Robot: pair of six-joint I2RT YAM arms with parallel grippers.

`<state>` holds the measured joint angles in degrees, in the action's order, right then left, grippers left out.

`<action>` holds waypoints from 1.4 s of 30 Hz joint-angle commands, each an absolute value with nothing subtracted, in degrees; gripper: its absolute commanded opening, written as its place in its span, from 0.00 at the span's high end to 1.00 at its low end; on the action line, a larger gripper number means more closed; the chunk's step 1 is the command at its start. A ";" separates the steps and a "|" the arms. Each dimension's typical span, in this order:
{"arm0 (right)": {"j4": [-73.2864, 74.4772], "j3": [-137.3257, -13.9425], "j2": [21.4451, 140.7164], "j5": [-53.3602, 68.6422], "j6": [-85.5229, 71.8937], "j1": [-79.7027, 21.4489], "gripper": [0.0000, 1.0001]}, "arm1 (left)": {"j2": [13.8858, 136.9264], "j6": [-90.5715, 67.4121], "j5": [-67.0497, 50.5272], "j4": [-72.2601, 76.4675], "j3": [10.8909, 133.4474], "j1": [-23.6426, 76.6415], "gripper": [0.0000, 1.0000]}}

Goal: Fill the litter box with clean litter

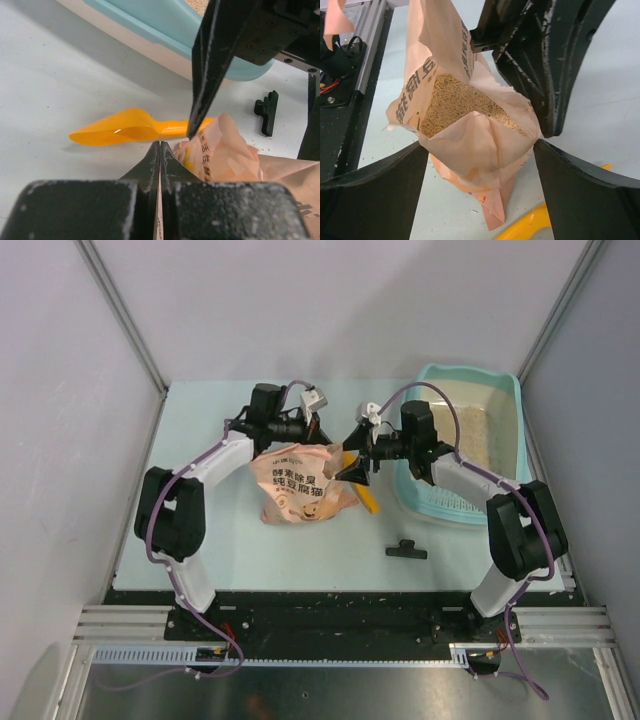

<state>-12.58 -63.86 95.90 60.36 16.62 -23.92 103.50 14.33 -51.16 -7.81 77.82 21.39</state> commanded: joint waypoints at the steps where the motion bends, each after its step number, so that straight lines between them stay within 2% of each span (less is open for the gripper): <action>1: -11.43 -66.09 96.24 63.46 17.75 -24.61 0.11 | 104.15 10.55 -50.36 -6.86 80.86 20.83 1.00; 8: -13.09 -66.09 97.12 62.76 17.40 -25.14 0.20 | 104.41 8.97 -49.83 -6.86 80.77 20.39 1.00; 15: -14.59 -66.09 97.30 59.42 18.89 -24.79 0.12 | 104.06 8.88 -51.41 -6.86 80.16 20.39 1.00; 20: -18.44 -66.09 98.61 57.75 17.41 -24.70 0.12 | 104.06 8.61 -51.94 -7.03 80.16 20.65 1.00; 24: -25.21 -66.09 99.67 59.85 12.84 -24.87 0.09 | 104.41 8.61 -51.33 -6.94 80.42 20.65 1.00; 27: -24.88 -66.09 99.84 62.22 11.60 -25.31 0.09 | 104.76 8.70 -50.98 -6.86 80.94 20.57 1.00; 34: -20.74 -66.09 99.58 65.39 12.04 -25.40 0.23 | 106.08 7.74 -49.66 -6.86 82.18 20.13 1.00; 37: -19.25 -66.09 99.05 65.65 13.00 -25.23 0.24 | 106.70 7.21 -49.66 -6.86 82.88 19.69 1.00; 42: -17.92 -66.09 99.31 66.71 15.12 -24.70 0.11 | 107.67 6.33 -52.12 -6.94 83.58 19.07 1.00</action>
